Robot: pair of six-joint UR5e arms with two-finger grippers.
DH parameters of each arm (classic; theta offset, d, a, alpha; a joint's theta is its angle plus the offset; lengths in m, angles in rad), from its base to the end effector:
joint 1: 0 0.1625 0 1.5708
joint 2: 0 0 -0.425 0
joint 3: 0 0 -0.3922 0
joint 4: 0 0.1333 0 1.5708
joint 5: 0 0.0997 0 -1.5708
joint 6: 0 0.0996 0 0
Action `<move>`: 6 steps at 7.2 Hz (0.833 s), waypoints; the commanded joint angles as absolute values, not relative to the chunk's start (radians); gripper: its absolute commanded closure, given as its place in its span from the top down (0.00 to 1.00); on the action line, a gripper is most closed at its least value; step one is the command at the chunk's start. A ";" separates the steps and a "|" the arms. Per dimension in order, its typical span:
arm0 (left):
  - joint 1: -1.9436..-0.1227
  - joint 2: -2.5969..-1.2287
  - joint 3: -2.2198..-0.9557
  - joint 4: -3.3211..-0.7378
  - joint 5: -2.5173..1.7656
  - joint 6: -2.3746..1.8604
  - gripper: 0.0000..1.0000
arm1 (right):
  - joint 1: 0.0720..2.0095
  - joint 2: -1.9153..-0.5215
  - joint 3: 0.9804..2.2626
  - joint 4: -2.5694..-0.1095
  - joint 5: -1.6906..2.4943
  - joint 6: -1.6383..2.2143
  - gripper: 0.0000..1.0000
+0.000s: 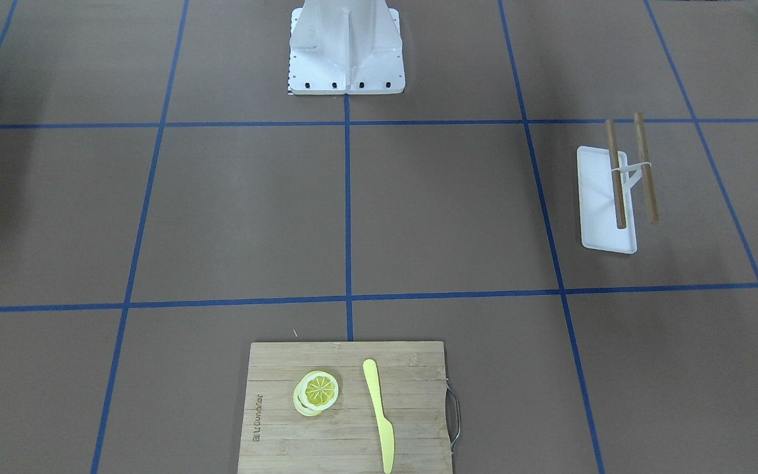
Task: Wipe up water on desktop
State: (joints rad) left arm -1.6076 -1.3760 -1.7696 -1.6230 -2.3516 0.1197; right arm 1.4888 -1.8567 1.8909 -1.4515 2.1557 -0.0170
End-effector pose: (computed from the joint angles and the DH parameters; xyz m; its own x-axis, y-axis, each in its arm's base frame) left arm -0.0784 -0.4108 0.6429 0.7106 0.1324 -0.6910 -0.0485 0.9890 0.1397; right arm 0.0467 -0.3885 0.6237 0.8226 -0.1691 0.5429 0.0949 0.9822 0.1621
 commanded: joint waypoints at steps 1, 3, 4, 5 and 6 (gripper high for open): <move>-1.608 -1.376 -1.769 -1.623 -2.352 0.120 0.99 | 1.491 -1.884 1.876 -1.470 2.201 -0.031 1.00; -1.608 -1.376 -1.770 -1.623 -2.352 0.120 0.99 | 1.517 -1.884 1.910 -1.470 2.203 -0.031 1.00; -1.608 -1.376 -1.770 -1.623 -2.352 0.120 0.99 | 1.517 -1.879 1.919 -1.468 2.203 -0.031 1.00; -1.608 -1.376 -1.770 -1.623 -2.352 0.123 0.99 | 1.517 -1.879 1.922 -1.468 2.206 -0.031 1.00; -1.608 -1.376 -1.769 -1.623 -2.352 0.126 0.99 | 1.517 -1.879 1.927 -1.468 2.206 -0.031 1.00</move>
